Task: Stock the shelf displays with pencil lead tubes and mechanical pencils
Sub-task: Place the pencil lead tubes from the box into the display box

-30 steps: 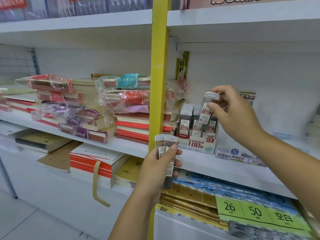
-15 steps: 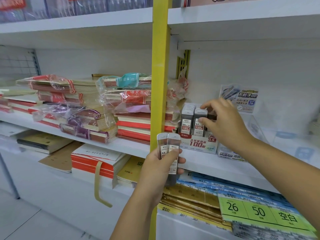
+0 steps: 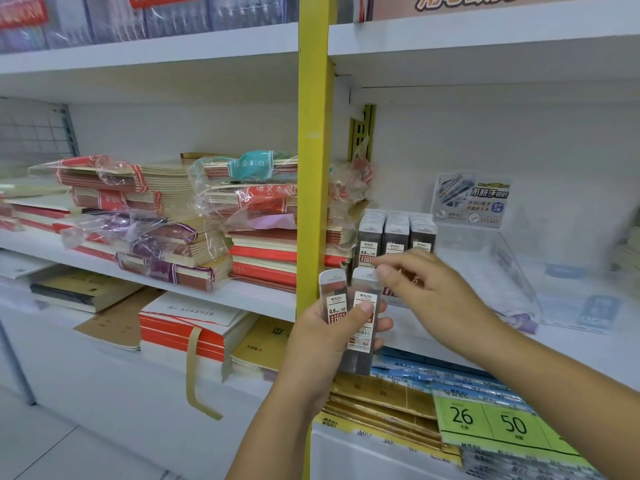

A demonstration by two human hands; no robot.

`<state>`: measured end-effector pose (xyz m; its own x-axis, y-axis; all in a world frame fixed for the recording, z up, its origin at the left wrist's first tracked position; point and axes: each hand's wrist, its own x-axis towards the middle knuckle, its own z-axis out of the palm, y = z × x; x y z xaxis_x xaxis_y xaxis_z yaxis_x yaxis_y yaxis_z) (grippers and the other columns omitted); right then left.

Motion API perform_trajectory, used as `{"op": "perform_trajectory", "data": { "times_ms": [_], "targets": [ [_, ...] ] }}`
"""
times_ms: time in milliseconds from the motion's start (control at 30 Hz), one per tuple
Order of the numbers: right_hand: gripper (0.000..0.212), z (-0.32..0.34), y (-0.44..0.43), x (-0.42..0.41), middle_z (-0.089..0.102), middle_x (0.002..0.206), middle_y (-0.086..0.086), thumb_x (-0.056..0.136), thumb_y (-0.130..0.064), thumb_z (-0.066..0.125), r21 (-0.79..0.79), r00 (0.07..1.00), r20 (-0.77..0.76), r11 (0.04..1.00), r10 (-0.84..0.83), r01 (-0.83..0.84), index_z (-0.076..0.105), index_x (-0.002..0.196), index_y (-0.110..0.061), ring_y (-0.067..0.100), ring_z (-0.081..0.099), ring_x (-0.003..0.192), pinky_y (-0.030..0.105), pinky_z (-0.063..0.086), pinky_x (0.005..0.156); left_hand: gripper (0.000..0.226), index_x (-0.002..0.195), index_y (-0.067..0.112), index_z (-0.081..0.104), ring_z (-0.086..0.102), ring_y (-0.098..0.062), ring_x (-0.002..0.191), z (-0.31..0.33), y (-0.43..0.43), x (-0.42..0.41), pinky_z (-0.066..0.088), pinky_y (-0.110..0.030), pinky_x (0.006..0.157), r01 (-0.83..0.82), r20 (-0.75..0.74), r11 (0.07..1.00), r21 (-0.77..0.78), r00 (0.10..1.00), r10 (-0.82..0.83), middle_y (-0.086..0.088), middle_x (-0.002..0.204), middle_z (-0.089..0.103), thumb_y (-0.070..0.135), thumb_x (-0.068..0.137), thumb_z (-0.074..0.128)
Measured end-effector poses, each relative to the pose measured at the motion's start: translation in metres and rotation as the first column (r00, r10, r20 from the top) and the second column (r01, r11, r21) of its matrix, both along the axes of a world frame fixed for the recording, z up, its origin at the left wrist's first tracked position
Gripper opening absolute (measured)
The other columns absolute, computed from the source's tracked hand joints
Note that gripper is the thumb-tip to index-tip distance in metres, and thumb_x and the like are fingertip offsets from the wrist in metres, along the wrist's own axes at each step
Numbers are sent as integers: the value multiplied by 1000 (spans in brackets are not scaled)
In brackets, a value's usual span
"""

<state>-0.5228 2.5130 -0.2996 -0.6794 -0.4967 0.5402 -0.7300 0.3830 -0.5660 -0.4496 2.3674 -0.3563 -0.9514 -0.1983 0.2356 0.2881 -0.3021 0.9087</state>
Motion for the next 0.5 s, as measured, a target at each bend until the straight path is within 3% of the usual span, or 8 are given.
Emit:
{"op": "perform_trajectory", "data": {
  "times_ms": [133,233,300,400,500],
  "targets": [
    [11,5,-1,7,67,85,-19,90,-31,63,-114,986,136,990,100,-85,68,91,-41,-1,61,76,16,45,67,36,121,23,64,75,-24,97,1,5,0,61,-31,70,49,-10,998,-25,999,-49,-6,106,77,37,87,66],
    [10,27,7,2,71,82,-12,94,-30,59,-355,997,56,934,48,-25,65,90,-37,0,62,65,14,48,56,23,119,26,56,76,-21,84,3,5,-1,58,-26,58,15,27,998,-68,1000,-13,-5,100,78,38,101,49],
    [7,42,12,-4,70,83,-8,96,-29,56,-429,997,-61,903,-50,19,59,94,-35,2,63,68,18,51,58,17,118,25,51,75,-18,73,3,4,-1,53,-22,51,-19,50,994,-110,998,25,-4,96,78,33,106,42],
    [9,49,16,-14,65,88,-12,97,-26,54,-327,950,-266,942,-165,72,54,99,-35,1,60,79,14,48,63,15,116,23,51,75,-18,77,2,2,-2,56,-23,55,-45,38,988,-146,998,51,-2,96,78,29,105,43],
    [12,47,14,-22,62,90,-14,96,-25,54,-163,926,-329,977,-186,138,58,107,-25,3,59,82,24,50,70,13,112,29,60,76,-16,83,0,1,-3,58,-22,62,-99,18,980,-171,994,103,2,95,78,30,102,51]
  ]
}}
